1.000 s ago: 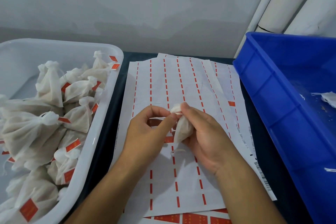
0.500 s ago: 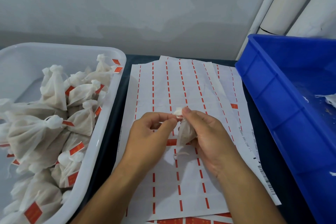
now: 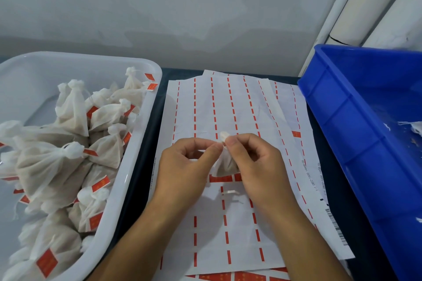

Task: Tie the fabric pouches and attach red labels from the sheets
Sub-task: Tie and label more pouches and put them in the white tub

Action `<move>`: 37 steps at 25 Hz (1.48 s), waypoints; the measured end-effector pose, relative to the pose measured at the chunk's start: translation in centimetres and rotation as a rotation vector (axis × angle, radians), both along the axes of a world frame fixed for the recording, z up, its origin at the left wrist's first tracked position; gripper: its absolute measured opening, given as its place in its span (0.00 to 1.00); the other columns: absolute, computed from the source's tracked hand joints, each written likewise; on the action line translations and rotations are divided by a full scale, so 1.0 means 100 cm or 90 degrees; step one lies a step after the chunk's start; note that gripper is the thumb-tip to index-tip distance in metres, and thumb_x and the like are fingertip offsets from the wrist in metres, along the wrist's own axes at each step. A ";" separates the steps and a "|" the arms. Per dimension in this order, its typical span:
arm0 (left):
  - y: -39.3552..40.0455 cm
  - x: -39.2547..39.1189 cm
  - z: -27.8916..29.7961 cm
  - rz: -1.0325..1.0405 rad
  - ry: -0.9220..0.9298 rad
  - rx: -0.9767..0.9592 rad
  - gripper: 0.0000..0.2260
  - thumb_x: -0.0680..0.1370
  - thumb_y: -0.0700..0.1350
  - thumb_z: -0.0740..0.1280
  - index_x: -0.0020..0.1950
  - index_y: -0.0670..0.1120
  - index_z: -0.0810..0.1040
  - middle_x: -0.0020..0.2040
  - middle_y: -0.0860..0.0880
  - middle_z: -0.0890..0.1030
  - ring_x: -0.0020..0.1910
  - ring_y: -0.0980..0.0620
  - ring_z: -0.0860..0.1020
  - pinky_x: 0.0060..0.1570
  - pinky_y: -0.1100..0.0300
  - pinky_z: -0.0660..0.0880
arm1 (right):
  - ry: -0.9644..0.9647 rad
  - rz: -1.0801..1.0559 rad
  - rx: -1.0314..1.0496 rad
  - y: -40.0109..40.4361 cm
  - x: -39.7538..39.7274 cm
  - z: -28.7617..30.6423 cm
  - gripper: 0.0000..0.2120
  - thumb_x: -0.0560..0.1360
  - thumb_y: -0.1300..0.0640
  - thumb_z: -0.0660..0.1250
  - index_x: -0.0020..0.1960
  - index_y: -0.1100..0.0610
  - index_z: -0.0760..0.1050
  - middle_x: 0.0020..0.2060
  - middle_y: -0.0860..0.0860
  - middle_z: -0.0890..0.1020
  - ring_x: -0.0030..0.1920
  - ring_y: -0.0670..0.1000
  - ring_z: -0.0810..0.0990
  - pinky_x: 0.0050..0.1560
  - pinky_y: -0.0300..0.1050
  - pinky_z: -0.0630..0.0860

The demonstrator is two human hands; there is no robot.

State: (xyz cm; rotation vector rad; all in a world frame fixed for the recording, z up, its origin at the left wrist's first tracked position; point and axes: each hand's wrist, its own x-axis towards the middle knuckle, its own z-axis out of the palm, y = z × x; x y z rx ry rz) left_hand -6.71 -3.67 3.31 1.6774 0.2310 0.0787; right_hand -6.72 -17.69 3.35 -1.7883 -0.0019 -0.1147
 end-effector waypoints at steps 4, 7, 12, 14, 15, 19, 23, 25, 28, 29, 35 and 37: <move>-0.001 0.000 0.002 -0.004 -0.003 -0.023 0.07 0.79 0.50 0.70 0.43 0.59 0.84 0.41 0.58 0.84 0.40 0.63 0.80 0.31 0.74 0.74 | -0.039 0.029 -0.014 0.002 -0.001 0.001 0.14 0.77 0.39 0.63 0.49 0.48 0.78 0.39 0.41 0.81 0.42 0.44 0.81 0.42 0.36 0.78; 0.002 0.000 0.004 0.018 -0.028 -0.061 0.08 0.81 0.51 0.67 0.44 0.56 0.83 0.42 0.54 0.84 0.40 0.58 0.81 0.34 0.73 0.75 | -0.116 0.059 -0.073 0.006 -0.004 0.002 0.10 0.81 0.43 0.64 0.51 0.50 0.76 0.40 0.38 0.78 0.42 0.43 0.79 0.41 0.32 0.75; 0.006 0.000 0.007 0.053 -0.067 -0.115 0.09 0.83 0.51 0.65 0.46 0.51 0.82 0.42 0.52 0.84 0.41 0.57 0.82 0.39 0.70 0.78 | -0.130 0.107 -0.133 0.006 -0.008 0.002 0.13 0.76 0.42 0.71 0.58 0.39 0.72 0.39 0.32 0.75 0.42 0.40 0.77 0.39 0.28 0.73; 0.006 0.000 0.007 0.073 -0.097 -0.088 0.08 0.83 0.51 0.65 0.47 0.51 0.81 0.43 0.53 0.83 0.42 0.59 0.81 0.41 0.69 0.78 | -0.100 0.115 -0.176 0.006 -0.006 0.001 0.18 0.75 0.42 0.73 0.62 0.36 0.72 0.39 0.32 0.75 0.42 0.40 0.76 0.40 0.28 0.73; 0.006 0.000 0.007 0.078 -0.111 -0.078 0.08 0.83 0.51 0.65 0.49 0.50 0.81 0.44 0.53 0.82 0.44 0.58 0.81 0.42 0.70 0.77 | -0.088 0.114 -0.193 0.005 -0.005 0.000 0.19 0.75 0.42 0.73 0.63 0.35 0.71 0.39 0.31 0.75 0.43 0.39 0.76 0.41 0.27 0.72; 0.005 0.000 0.006 0.077 -0.134 -0.063 0.08 0.84 0.49 0.64 0.52 0.47 0.80 0.45 0.52 0.82 0.45 0.56 0.80 0.44 0.71 0.76 | -0.083 0.098 -0.247 0.003 -0.003 -0.003 0.14 0.75 0.42 0.74 0.58 0.35 0.74 0.40 0.33 0.75 0.47 0.35 0.75 0.42 0.25 0.71; 0.003 0.000 0.006 0.065 -0.138 -0.057 0.08 0.83 0.50 0.64 0.52 0.48 0.79 0.46 0.52 0.83 0.47 0.55 0.81 0.46 0.69 0.78 | -0.058 0.088 -0.288 0.004 -0.001 -0.006 0.10 0.76 0.40 0.72 0.56 0.39 0.76 0.48 0.37 0.77 0.45 0.40 0.78 0.42 0.28 0.71; 0.003 0.000 0.006 0.086 -0.149 -0.067 0.07 0.84 0.49 0.64 0.52 0.48 0.79 0.45 0.54 0.83 0.46 0.58 0.81 0.44 0.71 0.77 | -0.062 0.072 -0.297 0.004 0.000 -0.006 0.10 0.75 0.40 0.72 0.53 0.37 0.75 0.47 0.36 0.76 0.45 0.40 0.78 0.42 0.27 0.70; 0.003 0.001 0.005 0.091 -0.162 -0.080 0.08 0.83 0.50 0.65 0.52 0.48 0.80 0.46 0.53 0.84 0.46 0.57 0.82 0.45 0.70 0.77 | -0.055 0.101 -0.294 0.002 -0.002 -0.004 0.13 0.75 0.37 0.72 0.56 0.35 0.73 0.48 0.34 0.76 0.47 0.38 0.78 0.43 0.26 0.73; 0.004 0.000 0.005 0.086 -0.167 -0.082 0.09 0.82 0.51 0.65 0.52 0.48 0.80 0.46 0.52 0.84 0.47 0.56 0.83 0.45 0.69 0.78 | -0.045 0.117 -0.284 0.001 -0.003 -0.003 0.14 0.75 0.37 0.71 0.58 0.35 0.73 0.49 0.34 0.76 0.49 0.37 0.78 0.43 0.26 0.74; 0.009 0.003 0.002 0.128 -0.191 -0.023 0.11 0.80 0.59 0.64 0.52 0.52 0.78 0.47 0.56 0.84 0.47 0.58 0.84 0.38 0.74 0.76 | -0.006 -0.125 -0.334 -0.044 0.015 -0.001 0.14 0.80 0.39 0.66 0.63 0.40 0.73 0.59 0.41 0.76 0.52 0.41 0.77 0.50 0.32 0.74; 0.011 0.006 -0.001 0.156 -0.204 -0.001 0.08 0.82 0.57 0.64 0.52 0.54 0.78 0.48 0.58 0.83 0.47 0.61 0.82 0.40 0.76 0.75 | 0.067 -0.191 -0.417 -0.072 0.020 -0.001 0.17 0.80 0.40 0.67 0.66 0.43 0.73 0.63 0.45 0.75 0.56 0.45 0.76 0.54 0.41 0.76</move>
